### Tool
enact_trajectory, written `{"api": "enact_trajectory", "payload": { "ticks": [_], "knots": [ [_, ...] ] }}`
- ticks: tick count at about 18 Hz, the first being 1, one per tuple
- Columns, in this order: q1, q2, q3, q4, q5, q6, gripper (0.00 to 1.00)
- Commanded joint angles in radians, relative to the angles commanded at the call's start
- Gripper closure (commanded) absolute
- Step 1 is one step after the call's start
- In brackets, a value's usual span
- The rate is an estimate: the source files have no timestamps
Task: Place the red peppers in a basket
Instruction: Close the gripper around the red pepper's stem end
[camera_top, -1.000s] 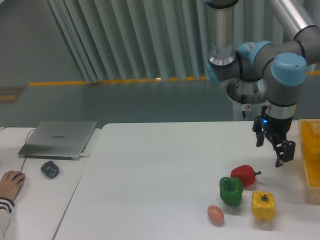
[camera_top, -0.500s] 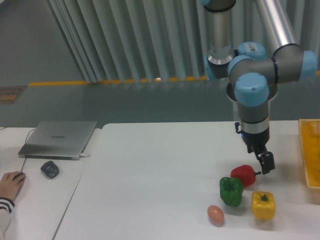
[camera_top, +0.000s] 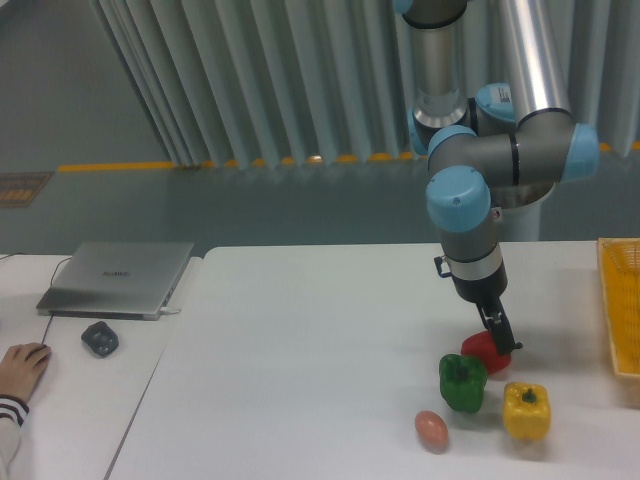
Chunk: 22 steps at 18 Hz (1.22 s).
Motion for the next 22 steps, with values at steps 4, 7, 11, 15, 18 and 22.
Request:
{"api": "enact_trajectory", "payload": {
  "ticks": [4, 7, 11, 15, 18, 22],
  "knots": [
    [-0.003, -0.02, -0.003, 0.002, -0.002, -0.006, 0.0],
    [-0.008, -0.028, -0.012, 0.003, 0.003, -0.003, 0.0],
    [-0.009, -0.038, -0.012, 0.005, 0.005, -0.006, 0.0],
    [-0.018, -0.046, -0.012, 0.006, 0.006, -0.02, 0.0],
    [-0.021, -0.054, -0.012, 0.006, 0.026, -0.022, 0.0],
    [-0.021, -0.064, -0.011, 0.008, 0.04, -0.022, 0.0]
  ]
}}
